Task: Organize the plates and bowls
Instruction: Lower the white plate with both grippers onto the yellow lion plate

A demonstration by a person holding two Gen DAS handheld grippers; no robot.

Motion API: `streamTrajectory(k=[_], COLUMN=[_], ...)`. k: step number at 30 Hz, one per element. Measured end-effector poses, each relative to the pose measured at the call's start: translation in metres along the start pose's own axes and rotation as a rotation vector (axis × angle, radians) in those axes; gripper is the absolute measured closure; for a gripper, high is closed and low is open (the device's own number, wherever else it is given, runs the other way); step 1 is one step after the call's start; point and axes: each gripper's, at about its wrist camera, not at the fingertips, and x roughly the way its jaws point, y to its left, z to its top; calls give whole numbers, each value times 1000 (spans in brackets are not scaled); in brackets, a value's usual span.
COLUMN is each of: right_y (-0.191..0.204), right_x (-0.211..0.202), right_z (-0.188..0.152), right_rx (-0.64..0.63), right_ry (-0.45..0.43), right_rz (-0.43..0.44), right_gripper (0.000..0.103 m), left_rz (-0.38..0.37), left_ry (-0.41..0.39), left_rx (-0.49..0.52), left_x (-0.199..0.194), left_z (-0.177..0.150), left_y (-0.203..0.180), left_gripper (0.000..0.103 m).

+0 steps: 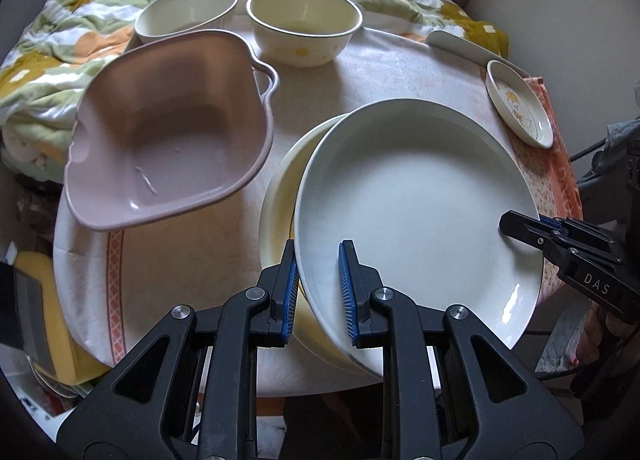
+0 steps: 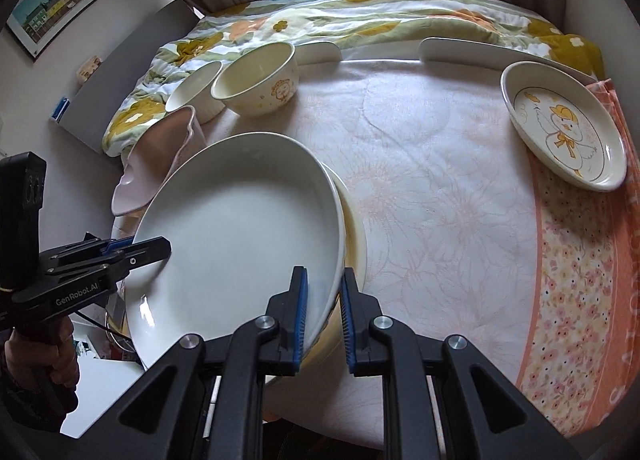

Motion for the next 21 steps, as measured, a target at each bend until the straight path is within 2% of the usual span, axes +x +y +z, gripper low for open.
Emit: streamTrajectory(k=[10, 17, 21], right_y=[0, 0, -1], right_x=[8, 8, 9], right_z=[-11, -13, -13], right_rx=[-17, -50, -49], right_ry=[-10, -23, -21], right_rz=[-46, -71, -71], right_gripper=[88, 88, 88], left_rz=[12, 49, 97], left_ry=[13, 15, 4], left_rx=[6, 27, 69], left_x=[19, 26, 26], left_z=[-1, -4, -3], left_y=[-3, -8, -14], left_gripper=[86, 86, 86])
